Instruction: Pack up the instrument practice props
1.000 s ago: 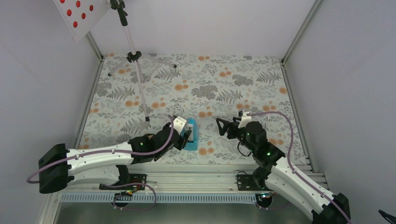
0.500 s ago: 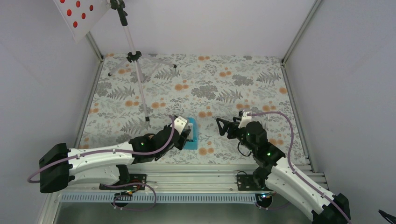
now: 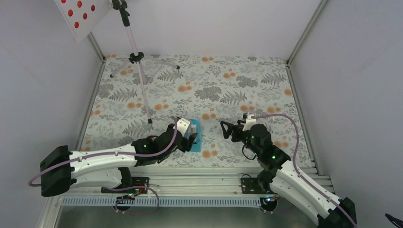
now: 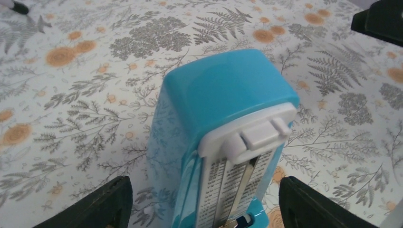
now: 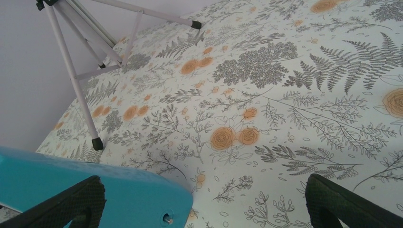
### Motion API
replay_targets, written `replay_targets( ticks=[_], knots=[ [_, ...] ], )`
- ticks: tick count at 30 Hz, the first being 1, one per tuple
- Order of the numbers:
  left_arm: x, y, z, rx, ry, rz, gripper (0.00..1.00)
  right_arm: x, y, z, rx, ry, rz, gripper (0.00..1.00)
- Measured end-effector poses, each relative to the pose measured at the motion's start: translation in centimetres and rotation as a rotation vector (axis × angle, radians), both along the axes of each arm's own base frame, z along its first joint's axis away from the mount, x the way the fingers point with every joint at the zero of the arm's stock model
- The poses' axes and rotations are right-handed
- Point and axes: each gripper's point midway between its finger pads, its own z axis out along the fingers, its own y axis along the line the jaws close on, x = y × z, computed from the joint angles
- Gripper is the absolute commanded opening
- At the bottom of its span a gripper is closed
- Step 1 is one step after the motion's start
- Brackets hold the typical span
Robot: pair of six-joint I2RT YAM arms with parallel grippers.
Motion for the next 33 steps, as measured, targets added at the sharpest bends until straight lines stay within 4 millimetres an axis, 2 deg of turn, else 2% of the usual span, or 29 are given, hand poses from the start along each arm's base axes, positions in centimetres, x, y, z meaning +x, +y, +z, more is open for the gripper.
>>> replay_targets(
  ticks=[3,6,10,15,23,29,33],
  knots=[
    [-0.1,-0.1,-0.1,-0.011,0.015,-0.004,0.94,-0.1,-0.2,-0.1,-0.010,0.008,-0.005,1.00],
    [-0.4,-0.1,-0.4,-0.034,0.042,-0.007,1.00,-0.1,-0.4,0.3,-0.025,0.012,-0.008,1.00],
    [-1.3,0.8,-2.1,-0.081,0.121,-0.019,1.00,0.0,-0.3,1.4,-0.018,-0.003,-0.008,1.00],
    [-2.7,1.8,-5.3,-0.101,0.228,-0.017,1.00,-0.3,0.0,1.2,0.008,0.021,0.003,1.00],
    [-3.6,2.2,-8.5,-0.110,0.261,-0.048,0.84,-0.3,0.3,0.3,0.023,0.074,0.003,1.00],
    [-3.1,1.0,-8.7,-0.104,0.208,-0.091,0.72,-0.3,0.2,0.1,0.030,0.087,-0.005,1.00],
    [-2.5,0.7,-10.0,-0.049,0.191,-0.087,0.65,-0.3,0.0,0.2,0.051,0.099,-0.019,0.99]
  ],
)
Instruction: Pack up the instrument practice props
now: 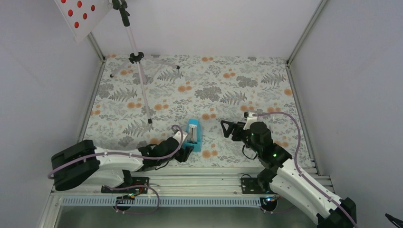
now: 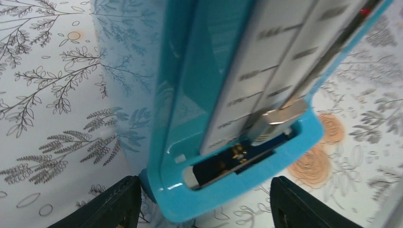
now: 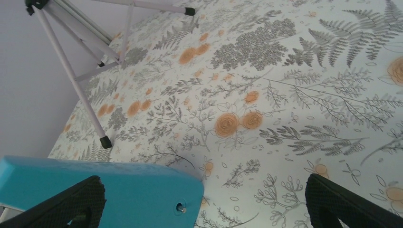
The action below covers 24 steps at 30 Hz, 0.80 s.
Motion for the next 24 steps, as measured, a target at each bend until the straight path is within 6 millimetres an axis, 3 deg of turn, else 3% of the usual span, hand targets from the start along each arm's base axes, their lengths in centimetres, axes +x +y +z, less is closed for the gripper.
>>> replay_targets(
  ticks=[7,13,19,24],
  knots=[
    [1.5,-1.5,-0.6,0.029,-0.025,0.020,0.56,0.3,-1.5,-1.9,-0.037,0.073,-0.081,1.00],
    [3.5,-4.6,0.7,-0.011,-0.045,0.060,0.57,0.8,-3.5,-3.1,-0.091,0.108,-0.169,0.99],
    [4.3,-7.4,3.7,-0.087,-0.068,0.061,0.80,2.5,-7.1,-3.7,-0.137,0.114,-0.328,1.00],
    [4.0,-4.8,7.3,-0.169,-0.077,0.119,0.97,4.4,-11.5,-5.4,-0.184,0.168,-0.473,1.00]
  ],
)
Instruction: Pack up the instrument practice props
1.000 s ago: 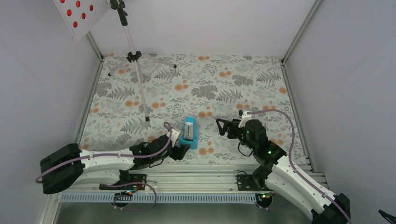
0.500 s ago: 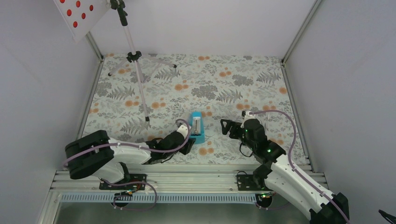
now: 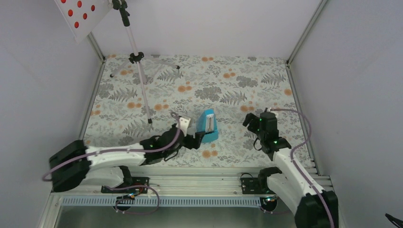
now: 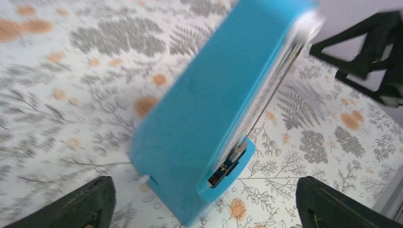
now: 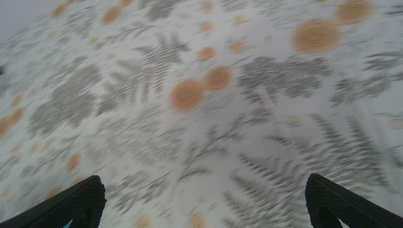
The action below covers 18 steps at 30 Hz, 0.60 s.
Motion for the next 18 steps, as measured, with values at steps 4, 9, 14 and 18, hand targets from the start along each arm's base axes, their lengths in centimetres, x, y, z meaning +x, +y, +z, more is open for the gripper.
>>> replay_targets(
  ticks=[4,9,14,18],
  knots=[
    [0.0,3.3,3.9,-0.070,-0.014,0.042,1.00,0.9,-4.7,-1.8,-0.012,0.073,-0.136,1.00],
    [2.3,7.8,8.5,-0.087,-0.039,0.116,1.00,2.2,-9.1,-1.6,0.016,0.098,-0.257,1.00],
    [5.1,10.8,13.3,-0.051,-0.099,0.138,1.00,2.1,-14.0,-2.1,0.080,0.104,-0.387,1.00],
    [7.7,12.6,15.7,-0.026,-0.137,0.140,1.00,1.7,-15.5,-3.0,0.118,0.123,-0.412,1.00]
  ],
)
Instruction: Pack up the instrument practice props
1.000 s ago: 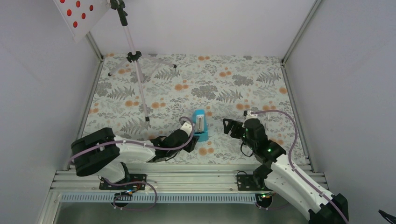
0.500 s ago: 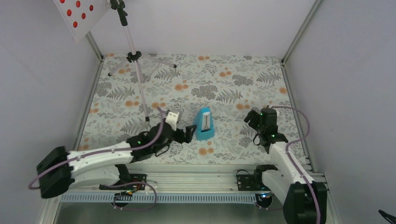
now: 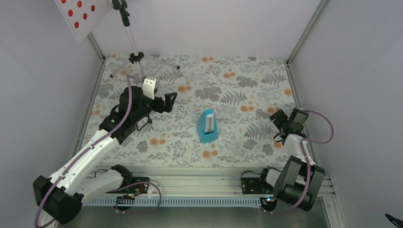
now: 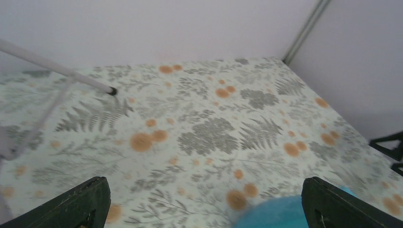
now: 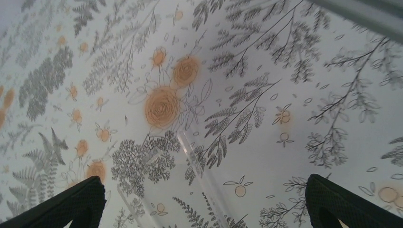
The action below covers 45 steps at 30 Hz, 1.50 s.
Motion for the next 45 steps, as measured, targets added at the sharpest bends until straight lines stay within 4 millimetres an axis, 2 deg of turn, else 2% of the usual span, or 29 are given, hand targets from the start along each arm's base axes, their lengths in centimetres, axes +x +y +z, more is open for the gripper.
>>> replay_targets(
  ticks=[3,7,20,28,29,30,37,40,45],
  knots=[
    [1.8,1.6,0.1,0.038,-0.014,0.032,1.00,0.3,0.6,-1.1,0.034,0.021,0.047,1.00],
    [2.9,3.0,-0.2,0.069,-0.027,0.051,1.00,0.4,1.6,-2.1,0.065,0.043,0.105,1.00],
    [4.3,4.4,-0.2,0.128,-0.072,0.044,1.00,0.9,4.8,-3.4,0.136,0.058,0.279,1.00],
    [4.8,5.1,-0.6,0.150,-0.072,0.036,1.00,0.6,8.6,-4.2,0.174,0.080,0.406,1.00],
    [4.9,5.2,-0.7,0.149,-0.071,0.036,1.00,0.5,10.3,-4.5,0.188,0.093,0.462,1.00],
    [4.9,5.2,-0.7,0.149,-0.071,0.035,1.00,0.5,10.4,-4.5,0.188,0.093,0.463,1.00],
    [4.9,5.3,-0.7,0.148,-0.072,0.031,1.00,0.5,13.9,-4.6,0.177,0.111,0.577,1.00],
    [4.9,5.3,-0.7,0.149,-0.072,0.030,1.00,0.4,13.8,-4.7,0.156,0.128,0.553,1.00],
    [4.9,5.3,-0.7,0.149,-0.073,0.028,1.00,0.1,12.4,-4.6,0.138,0.154,0.444,1.00]
  ],
)
